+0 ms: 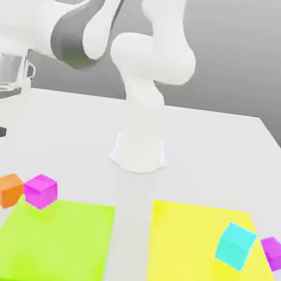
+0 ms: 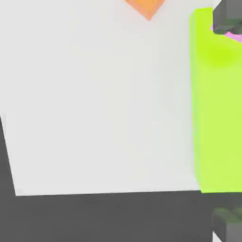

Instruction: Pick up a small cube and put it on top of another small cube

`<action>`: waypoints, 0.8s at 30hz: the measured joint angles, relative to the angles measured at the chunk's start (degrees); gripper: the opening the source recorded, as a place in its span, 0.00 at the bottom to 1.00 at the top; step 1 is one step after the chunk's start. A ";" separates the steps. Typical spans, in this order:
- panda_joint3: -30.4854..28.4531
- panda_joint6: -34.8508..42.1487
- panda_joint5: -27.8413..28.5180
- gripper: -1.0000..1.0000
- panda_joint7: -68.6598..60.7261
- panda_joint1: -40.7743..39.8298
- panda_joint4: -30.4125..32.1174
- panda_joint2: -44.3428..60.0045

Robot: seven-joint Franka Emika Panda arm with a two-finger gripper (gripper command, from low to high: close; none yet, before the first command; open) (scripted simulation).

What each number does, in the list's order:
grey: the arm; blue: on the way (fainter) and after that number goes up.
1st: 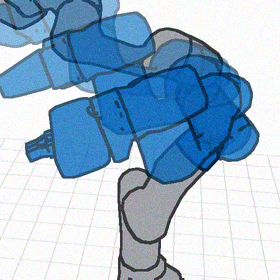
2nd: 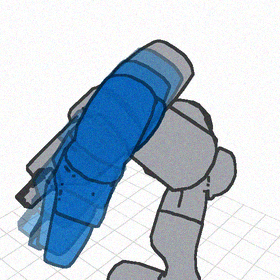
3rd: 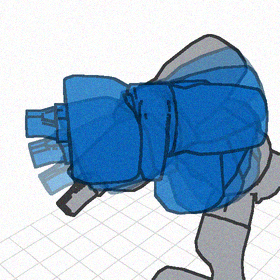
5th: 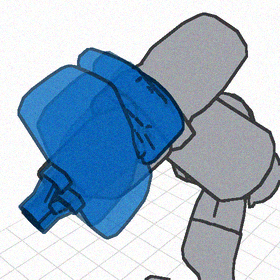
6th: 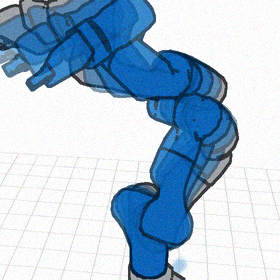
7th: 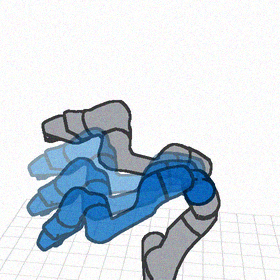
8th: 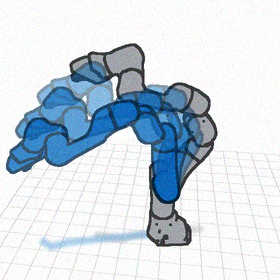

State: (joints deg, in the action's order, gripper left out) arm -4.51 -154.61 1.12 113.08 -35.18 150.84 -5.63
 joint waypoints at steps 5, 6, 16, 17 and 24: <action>-3.03 -4.29 -1.86 0.50 11.11 -5.43 3.57 7.57; -3.39 -5.17 -2.58 0.50 12.99 -5.87 4.24 9.11; 0.57 -16.05 -8.18 0.00 11.15 -8.98 2.69 22.79; 0.57 -16.10 -8.17 0.00 11.15 -8.98 2.69 22.79; -1.35 -10.64 -5.32 0.00 13.32 -7.72 3.92 16.10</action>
State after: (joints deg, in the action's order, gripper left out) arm -5.86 -165.25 -4.20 126.40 -42.91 154.76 10.47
